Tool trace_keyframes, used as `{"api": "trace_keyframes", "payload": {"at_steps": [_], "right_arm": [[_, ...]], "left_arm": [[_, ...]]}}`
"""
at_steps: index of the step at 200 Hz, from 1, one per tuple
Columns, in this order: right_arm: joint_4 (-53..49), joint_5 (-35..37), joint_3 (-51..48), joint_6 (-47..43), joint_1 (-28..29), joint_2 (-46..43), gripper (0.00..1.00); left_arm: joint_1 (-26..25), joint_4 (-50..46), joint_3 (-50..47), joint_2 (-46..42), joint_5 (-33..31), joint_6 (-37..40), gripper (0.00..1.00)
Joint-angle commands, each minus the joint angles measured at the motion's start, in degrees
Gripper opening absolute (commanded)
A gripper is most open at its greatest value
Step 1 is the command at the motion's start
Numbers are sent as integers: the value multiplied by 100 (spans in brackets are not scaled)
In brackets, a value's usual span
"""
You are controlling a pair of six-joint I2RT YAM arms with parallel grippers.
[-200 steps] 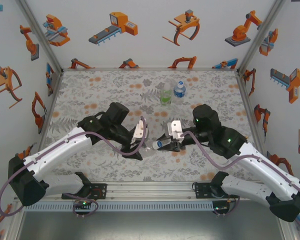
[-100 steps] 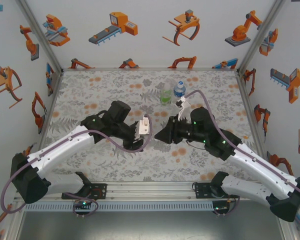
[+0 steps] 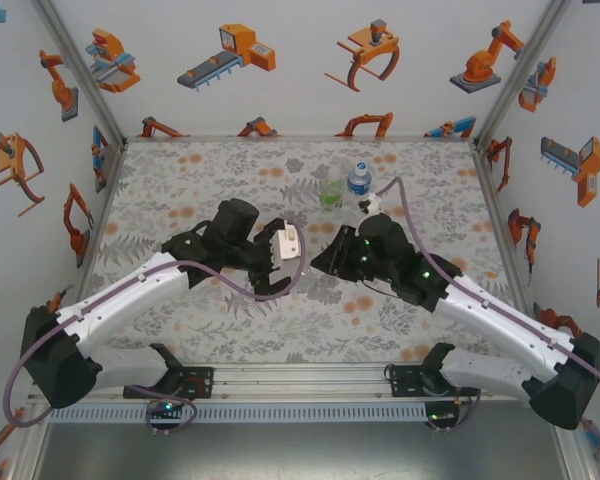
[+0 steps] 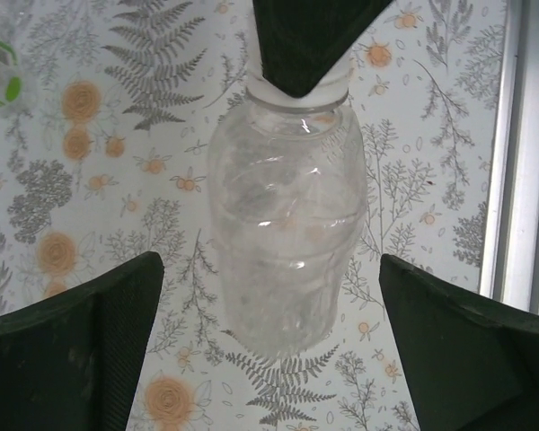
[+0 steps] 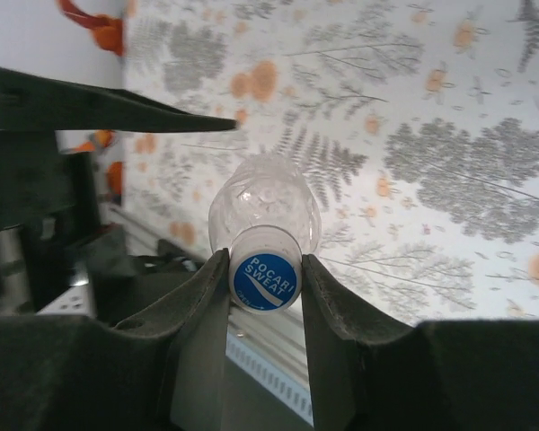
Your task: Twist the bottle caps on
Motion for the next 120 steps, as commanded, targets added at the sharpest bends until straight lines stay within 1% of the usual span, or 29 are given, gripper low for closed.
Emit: {"api": "trace_keyframes", "payload": {"at_steps": [1, 32, 43, 58, 85, 95, 104, 120], "right_arm": [[-401, 372, 590, -725, -97, 343, 0], [-1039, 547, 1470, -1790, -300, 1133, 0], [-1226, 571, 1798, -2152, -391, 1434, 0], [-1396, 629, 2238, -2620, -489, 1844, 0], [-1561, 528, 3043, -3261, -704, 2663, 0], [-1658, 418, 3371, -3418, -801, 2972, 0], [-1742, 307, 3689, -3548, -887, 3262, 0], [-1933, 191, 4281, -3774, -1013, 3753, 0]], "left_arm": [[64, 158, -142, -284, -176, -188, 97], [179, 124, -311, -581, -386, -328, 97], [320, 125, -333, -665, -273, -508, 97], [574, 155, -387, -815, 66, -786, 97], [794, 559, -721, -1195, 23, -1315, 97], [827, 758, -867, -1321, -182, -1620, 97], [846, 911, -966, -1398, -495, -1996, 97], [877, 893, -1027, -1442, -986, -2557, 97]]}}
